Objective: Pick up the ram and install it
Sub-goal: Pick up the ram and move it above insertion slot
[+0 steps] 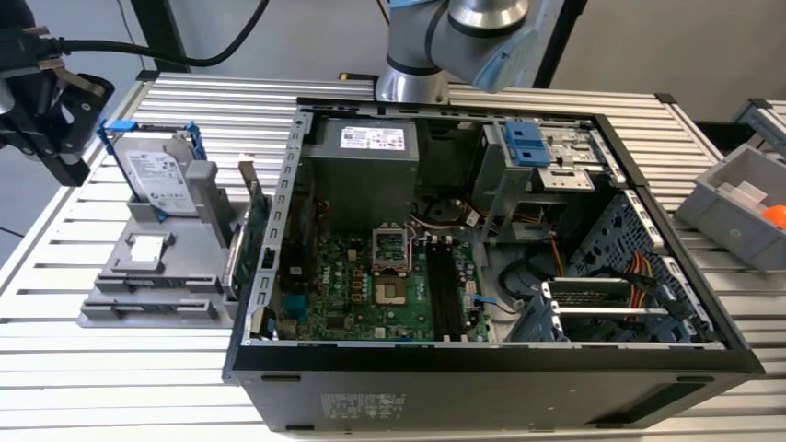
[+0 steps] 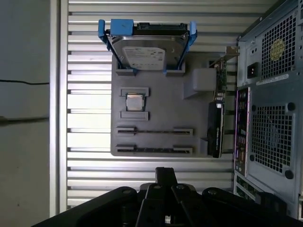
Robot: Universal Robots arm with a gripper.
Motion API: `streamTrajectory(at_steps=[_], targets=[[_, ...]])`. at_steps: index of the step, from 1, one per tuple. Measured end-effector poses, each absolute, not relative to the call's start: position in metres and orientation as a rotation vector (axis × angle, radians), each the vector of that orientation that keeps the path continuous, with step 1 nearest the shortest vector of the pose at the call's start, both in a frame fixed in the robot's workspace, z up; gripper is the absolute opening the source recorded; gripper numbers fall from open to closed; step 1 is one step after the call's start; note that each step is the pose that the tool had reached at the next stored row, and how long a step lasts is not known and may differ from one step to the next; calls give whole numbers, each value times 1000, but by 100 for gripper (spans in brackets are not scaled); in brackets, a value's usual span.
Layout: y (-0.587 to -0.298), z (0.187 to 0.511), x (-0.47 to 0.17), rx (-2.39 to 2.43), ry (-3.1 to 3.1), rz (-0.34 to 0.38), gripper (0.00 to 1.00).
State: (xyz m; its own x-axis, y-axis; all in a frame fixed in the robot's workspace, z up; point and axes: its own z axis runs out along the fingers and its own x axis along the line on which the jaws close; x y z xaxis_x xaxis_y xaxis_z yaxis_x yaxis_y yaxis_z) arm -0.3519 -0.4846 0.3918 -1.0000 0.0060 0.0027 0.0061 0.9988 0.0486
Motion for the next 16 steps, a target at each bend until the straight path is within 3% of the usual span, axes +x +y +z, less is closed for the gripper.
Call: streamTrajectory(at_steps=[16], targets=[[-485, 392, -352, -10, -3126, -76, 0]])
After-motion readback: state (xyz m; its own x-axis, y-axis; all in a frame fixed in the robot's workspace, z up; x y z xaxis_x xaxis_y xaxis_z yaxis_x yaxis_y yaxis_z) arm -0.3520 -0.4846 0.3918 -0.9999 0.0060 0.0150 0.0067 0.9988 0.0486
